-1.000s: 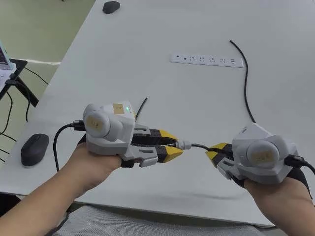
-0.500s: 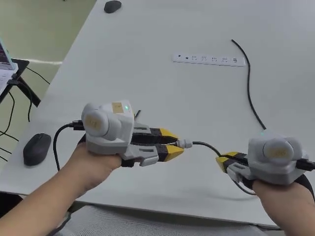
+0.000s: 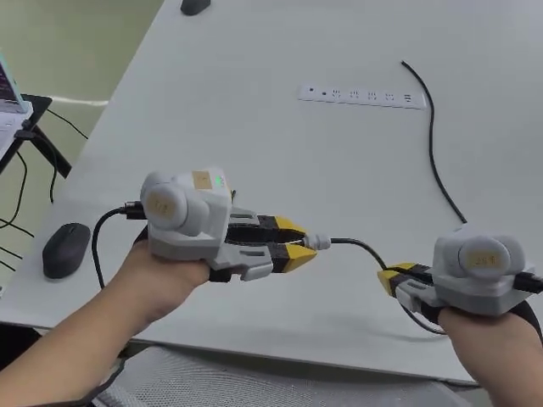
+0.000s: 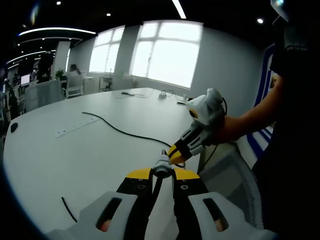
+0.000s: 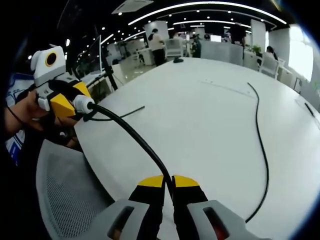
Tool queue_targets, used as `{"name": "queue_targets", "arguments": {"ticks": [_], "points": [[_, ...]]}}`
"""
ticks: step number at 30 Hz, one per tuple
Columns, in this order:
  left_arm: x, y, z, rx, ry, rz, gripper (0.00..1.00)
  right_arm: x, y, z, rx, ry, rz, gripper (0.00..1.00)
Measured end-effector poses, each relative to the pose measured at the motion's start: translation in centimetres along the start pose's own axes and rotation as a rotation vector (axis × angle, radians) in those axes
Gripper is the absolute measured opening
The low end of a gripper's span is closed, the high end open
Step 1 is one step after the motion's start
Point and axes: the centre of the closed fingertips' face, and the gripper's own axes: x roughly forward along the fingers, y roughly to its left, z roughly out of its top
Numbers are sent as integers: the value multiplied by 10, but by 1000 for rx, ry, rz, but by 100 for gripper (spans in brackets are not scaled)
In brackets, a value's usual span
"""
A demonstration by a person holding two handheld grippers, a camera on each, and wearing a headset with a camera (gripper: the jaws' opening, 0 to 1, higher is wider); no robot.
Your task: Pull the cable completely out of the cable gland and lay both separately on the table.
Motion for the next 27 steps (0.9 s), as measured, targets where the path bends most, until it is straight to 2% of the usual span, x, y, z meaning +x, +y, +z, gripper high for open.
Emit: {"name": "queue_targets", "arguments": {"ticks": [14,18,20,23,27], "points": [[-4,7,0,-7,5,25,15,-8,8,5,-113,-13,14,2],[-6,7,0,-7,4,29,15,-13,13,13,-199,-11,18,3],[-6,7,-1,-7,10,27,15,-18,21,19,-225,-22,30,6],[-5,5,-4,-3,21,26,15,-23,32,31,-279,-51,34,15],[-6,2,-5,-4,19,20,15,-26,50,48,-354,-76,62,18]]}}
